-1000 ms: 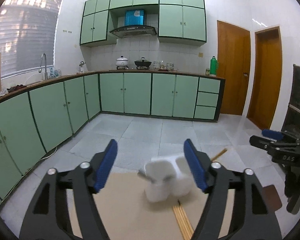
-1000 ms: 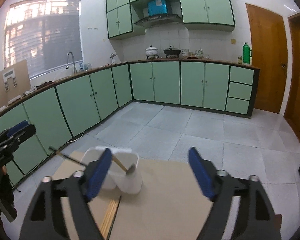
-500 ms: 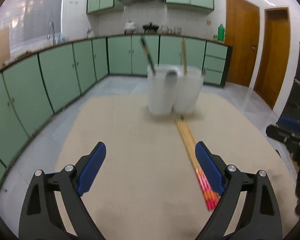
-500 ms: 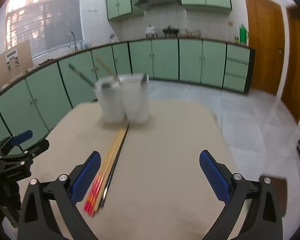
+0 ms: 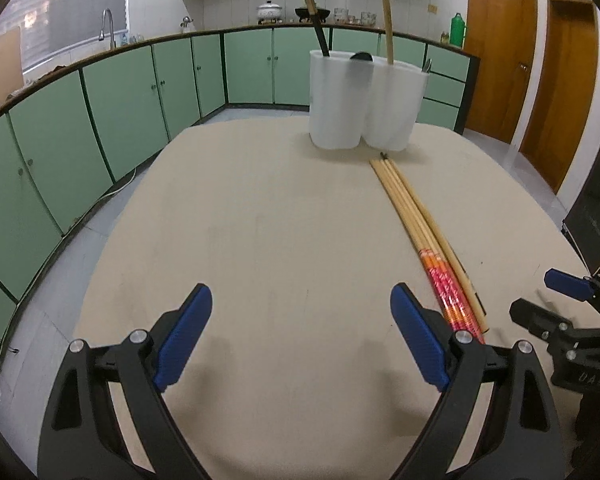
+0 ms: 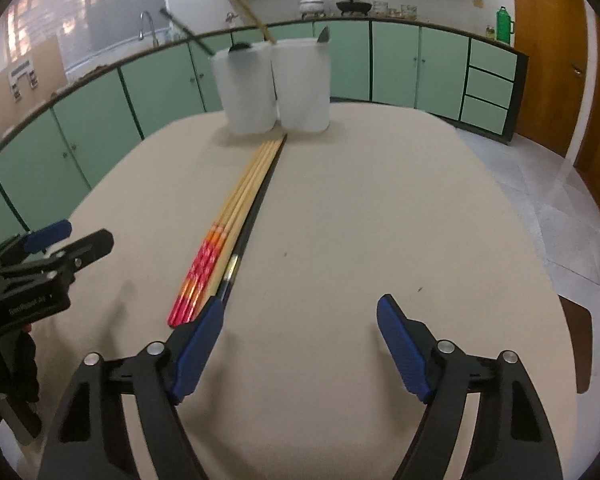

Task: Organize utensils
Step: 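Move the right gripper back to the chopstick bundle and grasp a black chopstick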

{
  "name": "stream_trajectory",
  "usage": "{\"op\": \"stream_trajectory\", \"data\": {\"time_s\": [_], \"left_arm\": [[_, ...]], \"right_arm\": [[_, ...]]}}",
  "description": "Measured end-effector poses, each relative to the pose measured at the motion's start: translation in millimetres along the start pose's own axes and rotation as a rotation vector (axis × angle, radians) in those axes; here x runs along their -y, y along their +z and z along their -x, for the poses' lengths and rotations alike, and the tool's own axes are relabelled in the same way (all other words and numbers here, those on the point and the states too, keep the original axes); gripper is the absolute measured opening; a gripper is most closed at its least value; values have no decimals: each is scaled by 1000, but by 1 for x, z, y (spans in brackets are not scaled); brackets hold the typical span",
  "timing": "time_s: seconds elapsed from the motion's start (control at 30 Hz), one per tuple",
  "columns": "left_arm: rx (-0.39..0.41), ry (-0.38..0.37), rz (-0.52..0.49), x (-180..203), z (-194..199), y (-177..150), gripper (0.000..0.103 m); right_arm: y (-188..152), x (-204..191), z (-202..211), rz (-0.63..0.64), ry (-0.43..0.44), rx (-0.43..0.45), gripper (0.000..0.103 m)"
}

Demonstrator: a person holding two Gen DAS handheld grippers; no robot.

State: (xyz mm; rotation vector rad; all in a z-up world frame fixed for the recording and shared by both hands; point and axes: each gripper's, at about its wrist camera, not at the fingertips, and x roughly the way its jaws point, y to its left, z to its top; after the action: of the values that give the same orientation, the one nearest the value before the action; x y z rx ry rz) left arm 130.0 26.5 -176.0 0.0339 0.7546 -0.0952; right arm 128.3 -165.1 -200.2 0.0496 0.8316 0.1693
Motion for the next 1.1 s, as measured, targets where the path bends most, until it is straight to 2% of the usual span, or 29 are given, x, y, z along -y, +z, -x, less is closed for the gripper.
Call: {"op": "stream_trajectory", "data": {"time_s": [0.37,0.57,0.63,1.1], "left_arm": [[-19,2,26,-8,-3,0,88],[-23,4,41,-12,-5,-1,89],[-22,6,45,-14,-5,0,89],[-44,2,41,-16,-6,-4,89]], "right_arm": [[-4,-17,-14,61,-29,-65,74],[-1,-29,-17,83,-20,-71,73],[0,-33,-17,87,-17,-70,70],[3,-40,-19,75,5,-54,27]]}}
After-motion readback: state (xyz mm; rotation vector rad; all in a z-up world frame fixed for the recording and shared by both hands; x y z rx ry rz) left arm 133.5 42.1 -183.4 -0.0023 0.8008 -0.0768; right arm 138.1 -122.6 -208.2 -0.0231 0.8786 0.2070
